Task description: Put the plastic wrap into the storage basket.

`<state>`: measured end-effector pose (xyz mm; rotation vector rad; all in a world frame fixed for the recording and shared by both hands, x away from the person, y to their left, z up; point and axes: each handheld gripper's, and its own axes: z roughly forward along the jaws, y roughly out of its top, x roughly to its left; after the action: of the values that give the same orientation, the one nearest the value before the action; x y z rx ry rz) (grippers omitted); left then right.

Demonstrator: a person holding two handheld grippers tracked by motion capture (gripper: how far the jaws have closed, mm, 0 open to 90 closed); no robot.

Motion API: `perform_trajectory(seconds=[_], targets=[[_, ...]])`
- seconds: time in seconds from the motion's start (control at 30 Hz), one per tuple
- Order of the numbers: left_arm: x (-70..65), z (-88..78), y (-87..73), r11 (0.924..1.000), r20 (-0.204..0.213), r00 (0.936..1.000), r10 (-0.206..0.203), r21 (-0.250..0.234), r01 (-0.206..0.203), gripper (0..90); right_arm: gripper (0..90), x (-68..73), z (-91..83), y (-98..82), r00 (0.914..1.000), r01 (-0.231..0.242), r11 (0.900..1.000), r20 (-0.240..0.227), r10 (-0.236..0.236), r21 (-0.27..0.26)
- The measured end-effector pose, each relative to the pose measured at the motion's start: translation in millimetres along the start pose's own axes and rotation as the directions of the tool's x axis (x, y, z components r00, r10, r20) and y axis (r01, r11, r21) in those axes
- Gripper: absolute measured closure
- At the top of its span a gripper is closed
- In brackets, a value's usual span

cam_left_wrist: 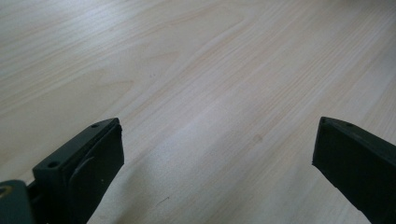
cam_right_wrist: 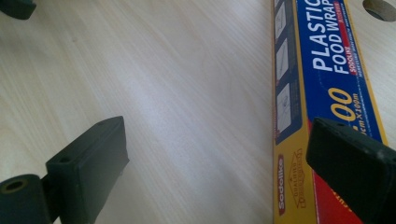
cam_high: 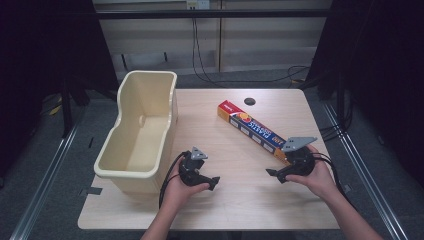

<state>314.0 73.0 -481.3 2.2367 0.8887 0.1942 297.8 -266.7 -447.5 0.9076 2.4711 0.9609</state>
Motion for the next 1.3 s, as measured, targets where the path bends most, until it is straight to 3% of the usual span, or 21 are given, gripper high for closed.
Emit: perform_trajectory(seconds=[0.07, 0.1, 0.2, 0.43, 0.57, 0.63, 1.03, 1.13, 1.3], targets=[[-1.1, 0.2, -0.4, 1.0, 0.003, 1.0, -0.001, 0.002, 0.001, 1.8, 5.2, -2.8, 0.3, 2.9, 0.9997, -0.013, 1.0, 0.021, 0.013, -0.004], [0.0, -0.9, -0.2, 0.9998, 0.003, 0.9999, 0.017, 0.011, -0.017, 1.8, 4.7, -4.5, 1.3, 4.7, 0.9997, -0.021, 1.0, 0.014, 0.021, 0.003], [0.4, -0.7, -1.1, 1.0, 0.0, 1.0, -0.004, 0.001, 0.004, 1.8, 4.4, -8.4, 4.5, 12.1, 0.9991, -0.034, 0.999, 0.023, 0.034, 0.001], [1.4, -0.5, -1.7, 1.0, 0.006, 1.0, -0.007, 0.007, 0.007, 1.8, 4.5, -13.5, 18.2, 28.6, 0.999, -0.034, 0.999, 0.029, 0.033, 0.034], [0.3, 0.3, -1.6, 1.0, -0.002, 1.0, -0.008, 0.003, 0.008, 1.8, 6.2, -23.9, 24.2, 40.3, 0.9968, -0.074, 0.997, 0.031, 0.073, 0.031], [0.2, 0.7, -1.8, 0.9999, 0.015, 0.9999, -0.006, 0.012, 0.006, 1.8, 7.6, -34.3, 28.9, 48.9, 0.9949, -0.093, 0.995, 0.042, 0.092, 0.037], [0.4, -0.1, -0.7, 1.0, 0.024, 0.9997, -0.002, 0.01, 0.002, 1.8, 10.5, -74.0, 59.8, 60.4, 0.9815, -0.181, 0.976, 0.085, 0.172, 0.122], [0.2, -0.2, -0.4, 0.9999, 0.021, 0.9998, -0.005, 0.009, 0.005, 1.8, 11.1, -78.9, 67.4, 63.2, 0.9754, -0.213, 0.968, 0.086, 0.203, 0.133], [0.8, 0.6, -1.3, 0.9999, 0.022, 0.9998, -0.001, 0.015, 0.001, 1.8, 11.7, -84.1, 77.9, 67.0, 0.9739, -0.219, 0.964, 0.093, 0.207, 0.148]])
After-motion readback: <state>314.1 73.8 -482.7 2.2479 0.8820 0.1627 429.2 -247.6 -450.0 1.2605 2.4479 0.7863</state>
